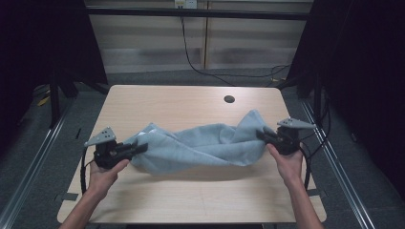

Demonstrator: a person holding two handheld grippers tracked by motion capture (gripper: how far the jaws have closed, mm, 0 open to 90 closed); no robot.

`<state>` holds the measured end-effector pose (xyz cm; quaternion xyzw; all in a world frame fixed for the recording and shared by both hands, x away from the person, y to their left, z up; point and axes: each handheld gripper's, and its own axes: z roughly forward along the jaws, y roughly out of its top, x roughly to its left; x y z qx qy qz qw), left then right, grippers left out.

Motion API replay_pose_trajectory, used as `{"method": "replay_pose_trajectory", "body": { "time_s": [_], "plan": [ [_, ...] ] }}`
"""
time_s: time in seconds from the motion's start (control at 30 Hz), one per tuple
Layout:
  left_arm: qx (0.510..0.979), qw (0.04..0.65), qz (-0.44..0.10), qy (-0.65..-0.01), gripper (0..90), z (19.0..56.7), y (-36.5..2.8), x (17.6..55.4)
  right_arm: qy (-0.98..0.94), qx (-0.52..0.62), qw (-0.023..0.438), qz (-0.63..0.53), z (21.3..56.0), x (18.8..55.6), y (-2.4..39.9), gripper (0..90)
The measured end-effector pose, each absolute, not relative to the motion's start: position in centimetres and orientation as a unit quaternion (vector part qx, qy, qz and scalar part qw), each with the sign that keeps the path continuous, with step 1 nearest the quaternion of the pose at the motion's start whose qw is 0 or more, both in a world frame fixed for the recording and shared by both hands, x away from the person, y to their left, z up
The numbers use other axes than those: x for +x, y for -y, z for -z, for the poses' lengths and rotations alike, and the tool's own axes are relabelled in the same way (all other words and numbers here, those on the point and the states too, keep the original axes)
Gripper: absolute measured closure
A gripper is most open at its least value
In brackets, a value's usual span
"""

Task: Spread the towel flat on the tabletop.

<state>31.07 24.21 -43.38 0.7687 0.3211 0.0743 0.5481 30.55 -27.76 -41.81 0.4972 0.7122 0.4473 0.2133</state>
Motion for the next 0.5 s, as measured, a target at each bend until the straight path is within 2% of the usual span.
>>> {"method": "replay_pose_trajectory", "body": {
  "time_s": [0.2,0.3,0.5],
  "plan": [
    [0.792,0.523,-0.041,-0.312,79.3,46.1,-24.0,28.2,-0.728,0.510,0.199,-0.413,44.5,27.9,28.3,84.7],
    [0.821,0.491,-0.035,-0.290,77.9,47.4,-23.5,26.9,-0.731,0.517,0.189,-0.404,45.8,26.8,28.4,82.8],
    [0.818,0.497,-0.016,-0.289,67.6,47.4,-23.9,25.6,-0.734,0.520,0.181,-0.398,46.9,25.0,28.7,75.4]
  ]
}}
